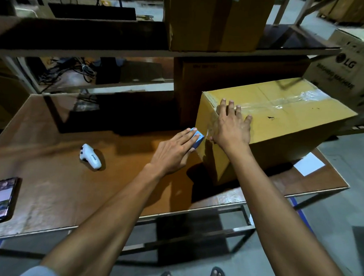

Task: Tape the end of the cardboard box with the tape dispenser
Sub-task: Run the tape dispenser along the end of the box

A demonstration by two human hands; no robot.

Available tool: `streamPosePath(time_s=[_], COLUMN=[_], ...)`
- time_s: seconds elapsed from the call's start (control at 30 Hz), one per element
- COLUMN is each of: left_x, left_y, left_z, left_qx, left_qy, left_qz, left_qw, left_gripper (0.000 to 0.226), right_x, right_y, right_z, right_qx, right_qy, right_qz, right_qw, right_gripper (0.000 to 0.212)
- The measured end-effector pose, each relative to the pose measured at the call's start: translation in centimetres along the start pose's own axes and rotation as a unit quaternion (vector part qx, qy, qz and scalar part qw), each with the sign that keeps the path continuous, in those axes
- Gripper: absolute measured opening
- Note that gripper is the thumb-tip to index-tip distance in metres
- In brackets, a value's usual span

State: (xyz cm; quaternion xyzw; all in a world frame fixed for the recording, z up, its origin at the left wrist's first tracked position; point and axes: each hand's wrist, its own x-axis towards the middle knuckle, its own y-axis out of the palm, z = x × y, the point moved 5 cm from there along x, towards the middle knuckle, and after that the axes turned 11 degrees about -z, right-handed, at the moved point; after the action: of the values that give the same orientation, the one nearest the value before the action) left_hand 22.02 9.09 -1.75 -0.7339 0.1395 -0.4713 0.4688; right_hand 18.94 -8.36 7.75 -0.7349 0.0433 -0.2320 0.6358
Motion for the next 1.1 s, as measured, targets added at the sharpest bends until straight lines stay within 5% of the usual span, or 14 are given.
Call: streamPosePath(time_s=[0.2,0.37,0.57,0.8,0.93,1.1], left_x=[-1.5,-2.3,-3.4,-5.1,-6.5,-8.8], left_y=[-0.9,-0.8,-0.2,2.4,3.8,5.3], left_z=[2.5,5.7,7.0,8.4,9.3,10.8], left_qx=[-0.081,-0.238,-0.315,-0.521,-0.535,-0.506], left_qy=[-0.095,-0.273,-0.314,-0.48,-0.529,-0.574], left_qz=[-0.018,-0.037,0.007,0.079,0.134,0.159], left_qw=[0.992,0.931,0.896,0.702,0.645,0.624], left_gripper=[0.049,0.046,0.055,0.041,0.022,0.016], right_x=[-1.5,-3.3,-6.2,-7.6,-7.9,-8.0], right_y=[0.2,2.8,8.5,11.5,12.9,14.9], right_z=[2.0,4.6,6.9,7.7,8.2,9.1], right_qx=[-0.076,-0.029,0.021,0.165,0.266,0.306], right_qy=[-0.189,-0.257,-0.312,-0.298,-0.285,-0.267], right_qz=[-0.085,-0.077,-0.05,-0.113,-0.101,0.039], right_qw=[0.975,0.963,0.949,0.933,0.915,0.913], right_gripper=[0.099,0.096,0.098,0.084,0.053,0.077])
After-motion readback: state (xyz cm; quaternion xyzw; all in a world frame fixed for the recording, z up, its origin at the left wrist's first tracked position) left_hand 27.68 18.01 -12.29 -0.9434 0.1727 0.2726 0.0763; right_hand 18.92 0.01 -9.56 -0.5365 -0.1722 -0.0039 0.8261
